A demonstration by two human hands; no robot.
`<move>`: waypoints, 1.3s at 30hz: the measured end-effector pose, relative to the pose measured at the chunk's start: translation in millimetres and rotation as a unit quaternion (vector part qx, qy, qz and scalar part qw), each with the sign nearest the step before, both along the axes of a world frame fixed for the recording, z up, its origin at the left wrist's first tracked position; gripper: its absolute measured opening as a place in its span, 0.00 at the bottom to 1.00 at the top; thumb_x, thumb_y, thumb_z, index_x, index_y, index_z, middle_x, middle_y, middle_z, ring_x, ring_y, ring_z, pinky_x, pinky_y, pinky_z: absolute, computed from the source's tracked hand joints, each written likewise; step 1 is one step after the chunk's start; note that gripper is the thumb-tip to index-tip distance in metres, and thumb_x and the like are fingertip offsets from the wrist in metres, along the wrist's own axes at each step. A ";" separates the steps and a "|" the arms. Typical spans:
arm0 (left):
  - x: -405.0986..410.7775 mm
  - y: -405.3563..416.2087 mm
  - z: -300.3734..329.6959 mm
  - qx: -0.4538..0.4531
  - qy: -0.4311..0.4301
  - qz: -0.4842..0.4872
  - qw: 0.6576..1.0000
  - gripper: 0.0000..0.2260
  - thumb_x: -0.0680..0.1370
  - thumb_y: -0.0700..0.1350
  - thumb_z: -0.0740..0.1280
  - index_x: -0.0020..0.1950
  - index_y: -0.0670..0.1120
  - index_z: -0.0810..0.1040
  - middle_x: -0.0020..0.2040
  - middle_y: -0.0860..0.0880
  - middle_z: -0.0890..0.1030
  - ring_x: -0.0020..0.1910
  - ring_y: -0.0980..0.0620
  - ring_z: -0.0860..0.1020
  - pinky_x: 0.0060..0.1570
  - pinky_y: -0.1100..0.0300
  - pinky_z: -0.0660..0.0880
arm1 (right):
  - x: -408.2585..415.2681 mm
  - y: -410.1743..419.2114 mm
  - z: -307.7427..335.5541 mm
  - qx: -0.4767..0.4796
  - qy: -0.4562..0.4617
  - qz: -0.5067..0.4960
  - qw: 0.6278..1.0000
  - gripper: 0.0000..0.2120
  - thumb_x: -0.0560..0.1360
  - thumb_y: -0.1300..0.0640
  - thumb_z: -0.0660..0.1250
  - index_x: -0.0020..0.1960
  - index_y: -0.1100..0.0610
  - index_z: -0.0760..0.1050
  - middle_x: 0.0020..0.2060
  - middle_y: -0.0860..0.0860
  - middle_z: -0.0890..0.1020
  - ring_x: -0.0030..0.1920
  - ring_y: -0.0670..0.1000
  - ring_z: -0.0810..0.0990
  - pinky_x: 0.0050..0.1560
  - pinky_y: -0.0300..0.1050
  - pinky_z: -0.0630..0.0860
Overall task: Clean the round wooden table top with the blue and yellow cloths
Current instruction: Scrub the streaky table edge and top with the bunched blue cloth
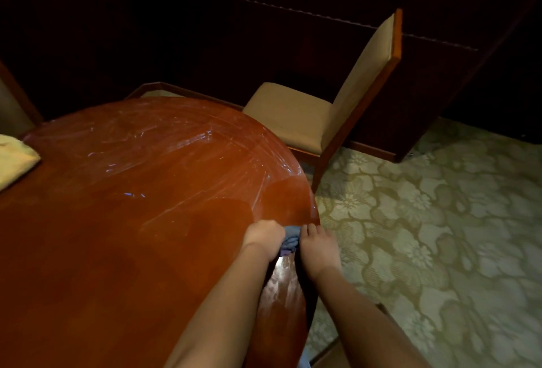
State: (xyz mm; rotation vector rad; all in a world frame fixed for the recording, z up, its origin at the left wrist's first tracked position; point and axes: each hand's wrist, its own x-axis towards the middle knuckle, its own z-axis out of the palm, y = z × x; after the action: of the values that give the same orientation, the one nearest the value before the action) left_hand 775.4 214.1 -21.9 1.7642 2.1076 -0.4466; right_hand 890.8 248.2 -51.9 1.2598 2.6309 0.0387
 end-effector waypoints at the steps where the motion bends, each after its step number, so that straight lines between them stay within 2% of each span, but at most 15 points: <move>1: -2.1 8.4 0.0 0.003 0.001 0.000 1.000 0.14 0.79 0.35 0.57 0.61 0.38 0.77 0.61 0.41 0.78 0.60 0.40 0.77 0.53 0.50 0.75 | -2.2 7.0 -3.6 0.010 0.012 0.009 1.000 0.12 0.55 0.60 0.74 0.37 0.62 0.79 0.30 0.56 0.77 0.30 0.56 0.77 0.30 0.47 0.73; 2: -4.3 17.1 -0.5 0.006 0.002 -0.003 1.000 0.14 0.79 0.34 0.56 0.60 0.37 0.77 0.60 0.41 0.78 0.59 0.40 0.77 0.53 0.50 0.75 | -3.3 13.8 -6.2 0.006 0.021 0.008 1.000 0.10 0.53 0.61 0.73 0.34 0.62 0.78 0.27 0.56 0.76 0.27 0.55 0.76 0.27 0.46 0.72; 4: -9.6 35.2 -1.7 0.010 0.008 -0.012 1.000 0.13 0.80 0.33 0.56 0.59 0.37 0.78 0.59 0.41 0.79 0.58 0.41 0.78 0.52 0.50 0.76 | -7.3 29.7 -11.5 0.006 0.023 0.002 1.000 0.06 0.58 0.62 0.66 0.33 0.62 0.78 0.27 0.56 0.76 0.26 0.56 0.76 0.27 0.46 0.72; 7: -20.2 64.5 -2.9 0.016 0.017 -0.011 1.000 0.13 0.80 0.35 0.56 0.58 0.38 0.78 0.58 0.42 0.79 0.57 0.41 0.78 0.52 0.51 0.75 | -20.0 59.5 -12.4 0.041 0.024 0.012 0.999 0.09 0.62 0.60 0.61 0.35 0.60 0.79 0.28 0.54 0.77 0.28 0.54 0.76 0.30 0.45 0.72; 11: -38.7 99.5 -3.4 0.017 0.027 0.007 0.999 0.12 0.80 0.36 0.57 0.59 0.37 0.77 0.59 0.40 0.79 0.58 0.40 0.78 0.53 0.51 0.75 | -38.7 100.8 -16.9 0.053 -0.011 0.027 0.998 0.14 0.75 0.61 0.57 0.56 0.62 0.75 0.47 0.56 0.79 0.48 0.55 0.78 0.48 0.47 0.73; 12: -43.7 106.2 -3.8 0.016 0.031 0.012 0.999 0.12 0.80 0.37 0.58 0.60 0.37 0.77 0.59 0.40 0.79 0.58 0.40 0.77 0.53 0.51 0.75 | -44.8 110.2 -17.7 0.067 -0.008 0.044 0.997 0.14 0.74 0.60 0.57 0.55 0.61 0.76 0.46 0.55 0.80 0.46 0.54 0.78 0.47 0.46 0.73; 15: -54.7 121.2 -6.2 0.015 0.037 0.025 0.999 0.12 0.80 0.37 0.59 0.61 0.37 0.77 0.60 0.40 0.78 0.59 0.39 0.77 0.54 0.50 0.75 | -60.5 133.6 -19.9 0.055 -0.016 0.060 0.997 0.16 0.67 0.59 0.54 0.40 0.59 0.81 0.31 0.52 0.79 0.31 0.52 0.77 0.32 0.42 0.71; 17: -58.5 126.9 -6.8 0.018 0.040 0.027 0.999 0.12 0.80 0.38 0.60 0.61 0.38 0.77 0.60 0.40 0.78 0.59 0.39 0.77 0.53 0.51 0.75 | -63.0 139.9 -19.1 0.075 0.004 0.057 0.996 0.16 0.67 0.60 0.54 0.41 0.60 0.81 0.31 0.53 0.79 0.31 0.53 0.77 0.33 0.42 0.71; 19: -60.9 130.2 -7.7 0.023 0.043 0.026 0.998 0.12 0.80 0.38 0.60 0.60 0.38 0.77 0.59 0.40 0.78 0.58 0.39 0.77 0.52 0.51 0.75 | -61.5 138.3 -17.1 0.079 0.009 0.048 0.996 0.15 0.73 0.62 0.56 0.54 0.62 0.78 0.44 0.55 0.80 0.44 0.55 0.79 0.44 0.46 0.74; 21: -60.9 128.8 -9.4 0.026 0.046 0.023 0.998 0.12 0.80 0.38 0.60 0.60 0.38 0.77 0.59 0.40 0.78 0.57 0.40 0.78 0.51 0.51 0.75 | -61.1 137.8 -20.2 0.056 0.021 0.045 0.997 0.16 0.78 0.62 0.53 0.64 0.63 0.70 0.54 0.57 0.77 0.54 0.56 0.76 0.54 0.48 0.70; 25: -53.0 113.0 -7.0 0.035 0.046 0.019 0.998 0.13 0.80 0.36 0.57 0.61 0.36 0.76 0.60 0.40 0.77 0.59 0.40 0.76 0.52 0.50 0.74 | -52.8 119.7 -14.4 0.097 0.004 0.037 0.995 0.18 0.76 0.61 0.50 0.60 0.59 0.75 0.52 0.53 0.79 0.52 0.53 0.78 0.52 0.45 0.72; 29: -36.2 83.5 -2.3 0.029 0.035 0.017 0.999 0.13 0.80 0.36 0.57 0.61 0.36 0.75 0.60 0.40 0.77 0.58 0.40 0.77 0.54 0.50 0.75 | -30.4 91.3 -13.8 0.031 0.012 0.050 0.998 0.15 0.79 0.61 0.52 0.63 0.62 0.69 0.56 0.57 0.76 0.57 0.57 0.74 0.59 0.50 0.68; 33: -19.0 47.1 -1.5 0.021 0.021 -0.002 1.000 0.12 0.81 0.37 0.57 0.61 0.37 0.76 0.59 0.41 0.77 0.58 0.41 0.76 0.53 0.50 0.75 | -9.4 54.1 -8.6 0.001 -0.012 0.045 0.999 0.15 0.79 0.60 0.52 0.63 0.62 0.69 0.56 0.57 0.75 0.56 0.56 0.74 0.56 0.49 0.68; 37: -3.1 14.4 -4.3 0.021 0.006 -0.007 1.000 0.13 0.80 0.38 0.58 0.61 0.36 0.75 0.61 0.40 0.75 0.60 0.40 0.75 0.55 0.49 0.73 | 13.4 19.1 -4.2 0.000 0.004 0.023 1.000 0.13 0.72 0.57 0.66 0.54 0.62 0.76 0.46 0.57 0.79 0.46 0.56 0.78 0.45 0.47 0.74; 39: 5.3 5.4 -4.9 0.021 0.000 -0.008 1.000 0.13 0.80 0.37 0.57 0.62 0.35 0.75 0.62 0.40 0.74 0.61 0.40 0.74 0.56 0.50 0.73 | 23.3 7.1 -5.1 -0.015 0.000 0.018 1.000 0.14 0.76 0.58 0.60 0.59 0.62 0.73 0.51 0.57 0.78 0.51 0.56 0.76 0.50 0.48 0.72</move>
State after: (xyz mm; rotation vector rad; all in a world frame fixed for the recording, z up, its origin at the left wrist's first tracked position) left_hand 780.8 219.6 -26.8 1.8044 2.1198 -0.4089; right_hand 914.1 255.3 -57.0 1.2015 2.6444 0.0056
